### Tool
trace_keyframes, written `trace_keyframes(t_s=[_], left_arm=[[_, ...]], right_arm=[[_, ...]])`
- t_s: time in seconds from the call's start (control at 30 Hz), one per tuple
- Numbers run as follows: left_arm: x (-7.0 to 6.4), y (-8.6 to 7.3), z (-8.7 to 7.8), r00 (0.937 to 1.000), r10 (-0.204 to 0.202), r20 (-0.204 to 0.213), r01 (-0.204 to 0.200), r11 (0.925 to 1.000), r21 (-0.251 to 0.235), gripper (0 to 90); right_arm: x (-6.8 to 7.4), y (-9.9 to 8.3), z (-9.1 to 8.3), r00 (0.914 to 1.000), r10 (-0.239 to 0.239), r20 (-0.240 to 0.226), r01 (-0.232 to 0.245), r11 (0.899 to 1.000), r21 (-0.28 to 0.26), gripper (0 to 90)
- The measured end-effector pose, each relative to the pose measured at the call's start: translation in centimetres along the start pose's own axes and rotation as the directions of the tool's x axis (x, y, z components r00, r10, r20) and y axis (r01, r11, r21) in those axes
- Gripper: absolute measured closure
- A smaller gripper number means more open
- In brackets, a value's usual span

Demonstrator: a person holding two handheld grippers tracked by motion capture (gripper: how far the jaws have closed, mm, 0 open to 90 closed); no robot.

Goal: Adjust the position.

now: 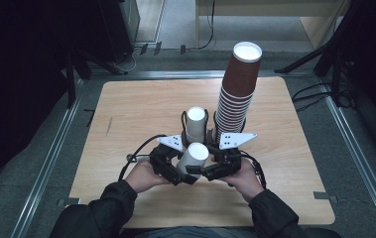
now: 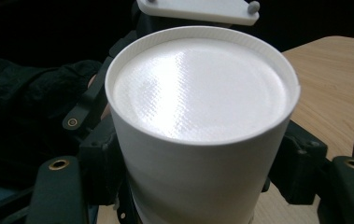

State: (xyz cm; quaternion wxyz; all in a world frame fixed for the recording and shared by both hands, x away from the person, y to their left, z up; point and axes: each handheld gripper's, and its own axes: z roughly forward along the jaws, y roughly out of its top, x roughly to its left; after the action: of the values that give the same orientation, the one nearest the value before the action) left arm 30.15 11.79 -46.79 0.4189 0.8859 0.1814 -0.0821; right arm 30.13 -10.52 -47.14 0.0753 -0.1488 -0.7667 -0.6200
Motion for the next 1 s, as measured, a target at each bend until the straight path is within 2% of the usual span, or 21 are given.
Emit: trace_keyframes(t_s=[0.07, 0.1, 0.37, 0.57, 0.63, 0.9, 1.0], left_arm=[[0.0, 0.0, 0.0, 1.0, 0.005, 0.001, -0.005, 1.0, 0.001, 16.8], [-0.1, 0.0, 0.0, 0.9998, 0.012, 0.014, -0.012, 0.9999, 0.006, 19.2], [0.0, -0.1, -0.1, 0.9998, 0.017, 0.009, -0.017, 0.9998, 0.009, 23.9], [0.1, -0.1, -0.2, 0.9994, 0.029, 0.02, -0.029, 0.9992, 0.028, 26.8], [0.1, -0.1, -0.2, 0.9993, 0.032, 0.017, -0.033, 0.9987, 0.038, 27.4], [0.5, -0.4, -1.3, 0.9993, 0.037, -0.005, -0.037, 0.9977, 0.057, 27.5], [0.8, -0.7, -2.4, 0.9991, 0.035, -0.023, -0.033, 0.9971, 0.068, 27.5]], right_arm=[[0.0, 0.0, 0.0, 1.0, 0.001, -0.001, -0.001, 1.0, -0.001, 29.8], [-0.1, 0.0, 0.0, 0.9999, 0.01, -0.006, -0.01, 1.0, 0.004, 30.1], [0.1, 0.1, 0.0, 0.9999, 0.005, 0.01, -0.005, 1.0, 0.017, 30.6], [0.0, 0.3, -0.1, 0.9997, 0.022, 0.013, -0.022, 1.0, 0.012, 23.0], [0.0, 0.4, -0.3, 0.9997, 0.02, 0.011, -0.02, 0.999, 0.039, 20.4], [0.2, 0.4, -0.4, 0.999, -0.019, 0.04, 0.014, 0.993, 0.117, 20.0], [0.2, 0.3, -0.3, 0.9986, -0.024, 0.048, 0.017, 0.99, 0.142, 20.0]])
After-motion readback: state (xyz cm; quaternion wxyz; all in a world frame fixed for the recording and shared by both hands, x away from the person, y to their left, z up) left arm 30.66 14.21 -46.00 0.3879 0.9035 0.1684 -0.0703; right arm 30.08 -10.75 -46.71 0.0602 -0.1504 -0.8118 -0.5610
